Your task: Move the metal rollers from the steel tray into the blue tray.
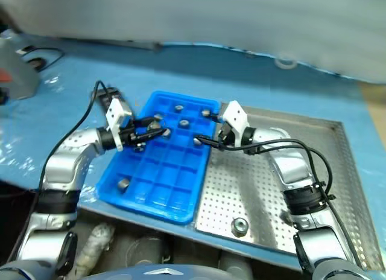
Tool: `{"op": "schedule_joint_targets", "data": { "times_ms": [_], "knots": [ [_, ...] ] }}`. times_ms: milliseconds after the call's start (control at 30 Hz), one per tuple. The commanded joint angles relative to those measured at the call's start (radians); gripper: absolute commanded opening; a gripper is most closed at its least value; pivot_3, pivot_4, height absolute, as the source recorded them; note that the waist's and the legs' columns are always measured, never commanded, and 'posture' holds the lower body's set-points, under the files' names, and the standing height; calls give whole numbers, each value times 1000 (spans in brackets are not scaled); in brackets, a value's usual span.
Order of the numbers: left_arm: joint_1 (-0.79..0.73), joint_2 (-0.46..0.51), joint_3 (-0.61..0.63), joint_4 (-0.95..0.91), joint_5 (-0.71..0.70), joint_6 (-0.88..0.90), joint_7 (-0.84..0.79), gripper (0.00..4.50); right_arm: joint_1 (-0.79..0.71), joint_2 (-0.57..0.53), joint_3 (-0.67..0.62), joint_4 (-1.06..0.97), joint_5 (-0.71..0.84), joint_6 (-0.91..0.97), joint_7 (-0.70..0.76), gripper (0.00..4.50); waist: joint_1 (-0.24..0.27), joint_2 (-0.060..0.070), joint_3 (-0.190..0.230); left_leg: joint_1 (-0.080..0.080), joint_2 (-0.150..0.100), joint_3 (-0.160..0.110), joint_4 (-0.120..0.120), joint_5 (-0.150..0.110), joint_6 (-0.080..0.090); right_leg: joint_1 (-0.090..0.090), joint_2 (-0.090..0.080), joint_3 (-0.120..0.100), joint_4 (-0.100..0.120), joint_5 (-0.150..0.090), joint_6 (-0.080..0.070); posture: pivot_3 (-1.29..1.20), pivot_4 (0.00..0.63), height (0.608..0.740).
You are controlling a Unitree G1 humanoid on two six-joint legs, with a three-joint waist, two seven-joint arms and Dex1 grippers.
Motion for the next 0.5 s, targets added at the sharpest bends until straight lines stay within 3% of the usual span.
{"op": "schedule_joint_targets", "data": {
  "times_ms": [33,200,367,433,500],
  "knots": [
    [65,10,33,-161,-95,66,40,1870,-34,6,0,46,-12,-57,35,3698,22,-1,1,0,-1,0,1,0,0,1,-1,0,0,0,0,236,150,740],
    [151,56,42,-191,-146,85,44,1870,-35,28,14,58,-28,-76,46,3698,39,-4,3,7,-1,-1,-4,3,-4,4,0,3,-2,1,-1,225,150,740],
    [173,95,4,-117,-128,53,34,1870,22,25,6,3,-31,-58,32,3698,40,-10,4,21,7,0,-28,17,-23,4,7,12,-3,3,7,186,150,740],
    [168,95,-15,-58,-109,21,38,1870,41,23,2,-15,-36,-53,22,3698,39,-10,4,24,11,1,-37,23,-30,3,10,14,-5,7,25,174,150,740],
    [159,87,-40,-6,-102,2,27,1870,55,22,-4,-30,-42,-47,6,3698,35,-11,3,24,19,1,-39,28,-38,2,18,15,-6,10,33,155,150,740]
  ]
}}
